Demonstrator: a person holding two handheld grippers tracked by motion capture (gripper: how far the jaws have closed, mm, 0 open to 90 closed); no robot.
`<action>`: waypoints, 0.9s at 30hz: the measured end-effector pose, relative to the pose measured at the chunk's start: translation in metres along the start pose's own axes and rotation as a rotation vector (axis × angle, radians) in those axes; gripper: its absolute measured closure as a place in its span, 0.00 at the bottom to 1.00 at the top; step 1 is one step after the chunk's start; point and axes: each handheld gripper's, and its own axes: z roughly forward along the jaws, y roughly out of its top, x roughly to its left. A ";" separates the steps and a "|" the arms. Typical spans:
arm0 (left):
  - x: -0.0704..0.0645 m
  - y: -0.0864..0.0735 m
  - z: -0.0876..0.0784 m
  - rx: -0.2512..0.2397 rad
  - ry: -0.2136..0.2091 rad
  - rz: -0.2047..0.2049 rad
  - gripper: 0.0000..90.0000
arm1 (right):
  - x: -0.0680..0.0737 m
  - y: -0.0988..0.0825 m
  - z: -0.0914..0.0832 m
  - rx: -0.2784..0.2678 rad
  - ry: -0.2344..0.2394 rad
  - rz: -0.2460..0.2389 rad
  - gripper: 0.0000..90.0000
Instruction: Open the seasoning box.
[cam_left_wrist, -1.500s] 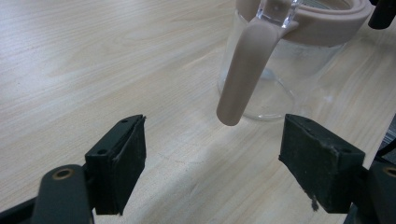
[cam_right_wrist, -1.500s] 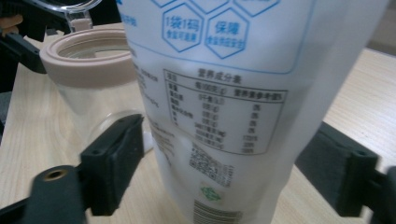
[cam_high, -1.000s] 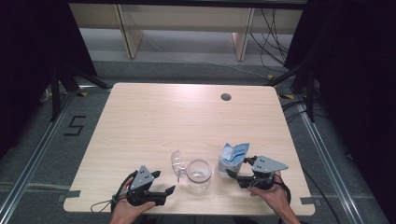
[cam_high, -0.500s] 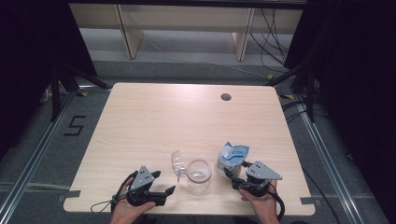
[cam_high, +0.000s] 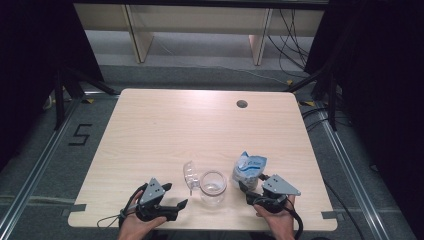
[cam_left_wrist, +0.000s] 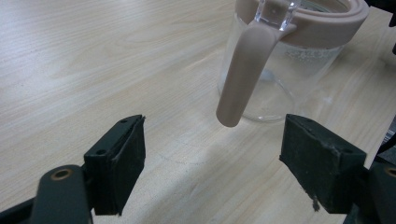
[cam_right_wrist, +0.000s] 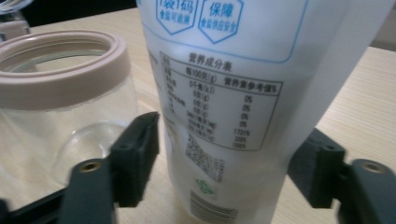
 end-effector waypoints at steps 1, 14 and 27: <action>0.000 0.000 0.000 0.000 -0.001 0.002 0.24 | -0.001 -0.001 -0.001 -0.002 0.002 -0.004 0.32; -0.002 -0.001 0.002 -0.007 0.000 -0.028 0.24 | -0.013 0.001 0.010 -0.077 0.127 -0.051 0.19; -0.003 -0.001 0.001 -0.003 -0.008 -0.009 0.24 | -0.020 -0.003 0.018 -0.094 0.193 -0.016 0.29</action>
